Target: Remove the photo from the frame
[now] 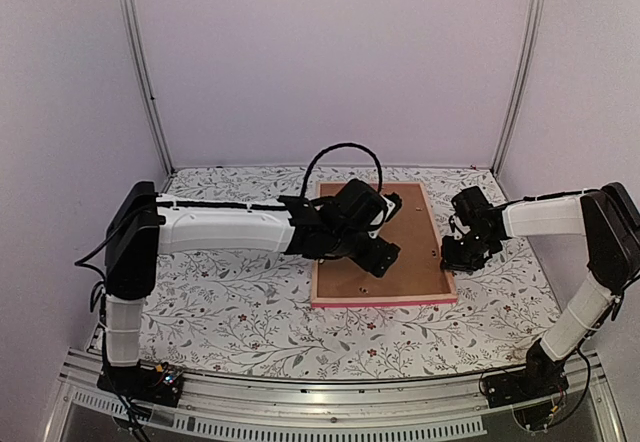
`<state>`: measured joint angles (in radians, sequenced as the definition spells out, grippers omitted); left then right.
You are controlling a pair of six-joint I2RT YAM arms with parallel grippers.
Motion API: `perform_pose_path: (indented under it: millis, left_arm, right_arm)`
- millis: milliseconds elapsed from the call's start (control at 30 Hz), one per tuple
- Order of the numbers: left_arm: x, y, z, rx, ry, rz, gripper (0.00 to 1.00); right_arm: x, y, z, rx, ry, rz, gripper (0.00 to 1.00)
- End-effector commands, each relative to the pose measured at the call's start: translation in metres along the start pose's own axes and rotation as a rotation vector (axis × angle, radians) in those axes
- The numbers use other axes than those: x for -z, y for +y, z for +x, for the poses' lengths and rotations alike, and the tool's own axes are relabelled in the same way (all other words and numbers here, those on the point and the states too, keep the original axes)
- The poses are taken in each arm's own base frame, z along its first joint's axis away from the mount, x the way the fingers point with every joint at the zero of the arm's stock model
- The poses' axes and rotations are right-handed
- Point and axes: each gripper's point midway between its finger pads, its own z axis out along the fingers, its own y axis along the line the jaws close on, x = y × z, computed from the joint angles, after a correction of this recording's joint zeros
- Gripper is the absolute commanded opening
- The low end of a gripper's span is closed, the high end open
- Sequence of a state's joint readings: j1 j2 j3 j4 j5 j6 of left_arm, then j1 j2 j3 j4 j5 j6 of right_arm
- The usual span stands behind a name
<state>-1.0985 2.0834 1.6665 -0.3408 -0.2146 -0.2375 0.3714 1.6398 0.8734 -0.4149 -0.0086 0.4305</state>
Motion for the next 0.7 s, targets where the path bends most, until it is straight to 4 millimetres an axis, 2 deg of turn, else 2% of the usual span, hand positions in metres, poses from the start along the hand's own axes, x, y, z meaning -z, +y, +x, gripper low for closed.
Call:
perform_pose_path:
  millis: [0, 233, 333, 533, 667]
  left_arm:
    - [-0.011, -0.035, 0.007, -0.117, -0.002, 0.037, 0.92]
    - [-0.021, -0.078, 0.024, -0.215, 0.004, 0.089, 0.96]
    - [-0.026, -0.093, 0.035, -0.265, 0.014, 0.082, 0.97]
    - [-0.032, -0.108, 0.052, -0.393, 0.018, 0.015, 0.97]
    - [-0.037, -0.11, 0.059, -0.513, 0.012, -0.087, 0.97]
  right_arm:
    - [-0.009, -0.007, 0.013, 0.001, 0.034, 0.052, 0.18]
    - [0.006, -0.002, 0.003, 0.017, 0.024, 0.088, 0.04]
    - [0.017, 0.003, -0.006, 0.015, 0.004, 0.08, 0.02]
    - [0.04, 0.01, -0.023, 0.02, -0.029, 0.089, 0.0]
    - [0.05, 0.015, -0.029, 0.027, -0.038, 0.091, 0.0]
